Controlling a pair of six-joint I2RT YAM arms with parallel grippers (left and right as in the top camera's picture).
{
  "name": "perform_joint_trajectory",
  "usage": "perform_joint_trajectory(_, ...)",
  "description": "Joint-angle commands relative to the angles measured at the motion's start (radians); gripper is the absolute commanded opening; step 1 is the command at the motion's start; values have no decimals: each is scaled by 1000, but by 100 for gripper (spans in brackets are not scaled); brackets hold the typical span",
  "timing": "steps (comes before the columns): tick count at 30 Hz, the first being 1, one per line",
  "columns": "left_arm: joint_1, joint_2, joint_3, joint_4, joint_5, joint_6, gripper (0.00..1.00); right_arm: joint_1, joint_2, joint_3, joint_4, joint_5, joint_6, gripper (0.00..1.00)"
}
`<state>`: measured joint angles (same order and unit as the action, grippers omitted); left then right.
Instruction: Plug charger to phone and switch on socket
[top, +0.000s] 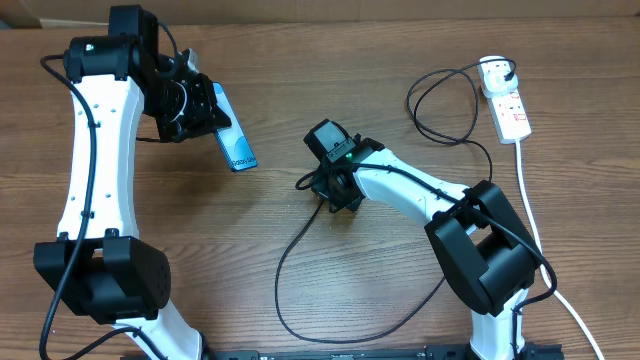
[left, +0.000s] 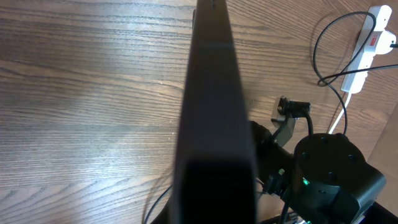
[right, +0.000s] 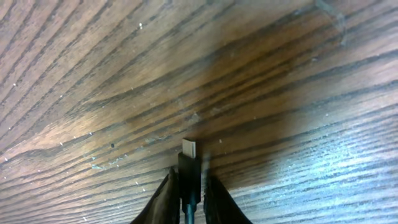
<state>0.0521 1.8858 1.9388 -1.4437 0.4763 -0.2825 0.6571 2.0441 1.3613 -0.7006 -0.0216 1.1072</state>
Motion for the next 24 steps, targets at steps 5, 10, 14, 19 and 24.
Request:
perform_joint_trajectory(5,-6,-10,14,0,14,-2,4,5,34,-13,23,-6,7,4)
perform_joint_trajectory(10,-6,-10,14,0,53,8,4,2,19,-11,26,-25,-2,4)
perform_joint_trajectory(14,-6,-10,14,18,246,109,4,-8,-45,-11,26,-44,-59,4)
perform_joint_trajectory(19,-6,-10,14,23,501,194,4,-35,-199,-11,30,-143,-202,4)
perform_joint_trajectory(24,-6,-10,14,24,741,251,4,-55,-370,-11,29,-378,-432,4)
